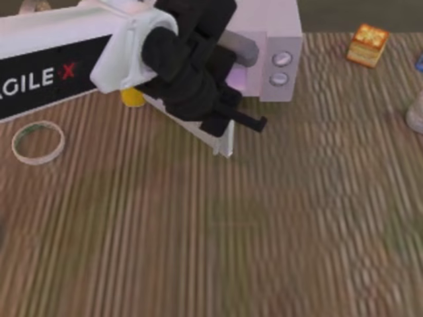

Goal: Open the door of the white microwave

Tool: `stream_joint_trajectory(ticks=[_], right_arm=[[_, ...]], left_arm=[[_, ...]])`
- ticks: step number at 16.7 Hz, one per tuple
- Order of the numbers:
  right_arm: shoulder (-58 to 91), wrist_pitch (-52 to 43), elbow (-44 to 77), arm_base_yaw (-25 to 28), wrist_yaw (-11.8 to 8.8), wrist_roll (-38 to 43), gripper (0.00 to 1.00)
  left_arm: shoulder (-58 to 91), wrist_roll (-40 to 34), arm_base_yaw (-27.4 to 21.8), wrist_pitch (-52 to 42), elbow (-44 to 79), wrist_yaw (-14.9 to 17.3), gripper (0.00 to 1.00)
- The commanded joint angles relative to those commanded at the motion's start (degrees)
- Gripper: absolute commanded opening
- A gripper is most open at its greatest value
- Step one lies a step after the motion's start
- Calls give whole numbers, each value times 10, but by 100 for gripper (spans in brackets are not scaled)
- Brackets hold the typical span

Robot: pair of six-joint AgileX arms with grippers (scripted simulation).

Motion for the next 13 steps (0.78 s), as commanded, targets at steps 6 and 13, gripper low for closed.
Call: stream_joint_trajectory(ticks=[6, 13], right_arm=[[0, 0, 0, 0, 0, 0, 100], [0, 0, 0, 0, 0, 0, 100]], left_arm=[[-22, 43, 13, 5, -28, 27, 0], [-39, 81, 27, 8, -50, 48, 0]])
